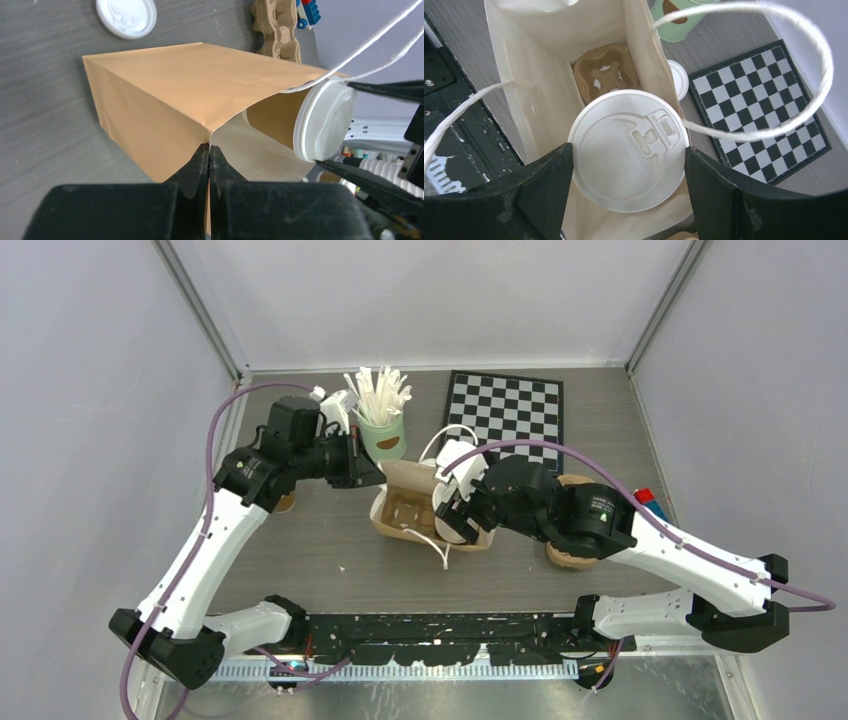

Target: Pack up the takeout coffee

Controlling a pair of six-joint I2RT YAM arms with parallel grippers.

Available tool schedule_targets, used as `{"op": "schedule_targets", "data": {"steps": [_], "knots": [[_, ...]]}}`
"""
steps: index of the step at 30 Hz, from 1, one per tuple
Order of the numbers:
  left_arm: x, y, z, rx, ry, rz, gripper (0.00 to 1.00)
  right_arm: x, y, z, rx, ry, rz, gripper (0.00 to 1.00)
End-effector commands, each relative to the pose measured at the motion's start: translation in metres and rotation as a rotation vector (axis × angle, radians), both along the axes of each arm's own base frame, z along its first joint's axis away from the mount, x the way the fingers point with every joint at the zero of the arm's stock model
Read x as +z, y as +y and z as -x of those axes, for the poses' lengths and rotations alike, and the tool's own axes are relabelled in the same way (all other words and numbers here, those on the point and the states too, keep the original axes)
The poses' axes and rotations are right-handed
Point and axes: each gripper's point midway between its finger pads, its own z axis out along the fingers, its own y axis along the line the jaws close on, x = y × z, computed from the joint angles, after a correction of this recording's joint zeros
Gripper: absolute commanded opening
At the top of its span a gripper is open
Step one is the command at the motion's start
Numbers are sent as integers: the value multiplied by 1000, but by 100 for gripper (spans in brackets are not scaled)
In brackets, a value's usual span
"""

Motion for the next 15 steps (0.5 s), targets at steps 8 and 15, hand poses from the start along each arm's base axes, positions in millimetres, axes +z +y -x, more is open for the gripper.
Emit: {"op": "schedule_targets", "data": {"steps": [8, 15], "knots": [[19, -18, -14, -171, -291, 74, 0, 18, 20, -9, 55, -99, -44, 79], [24, -24, -17, -176, -366, 135, 0, 1, 35, -11, 139, -140, 6, 79]]}}
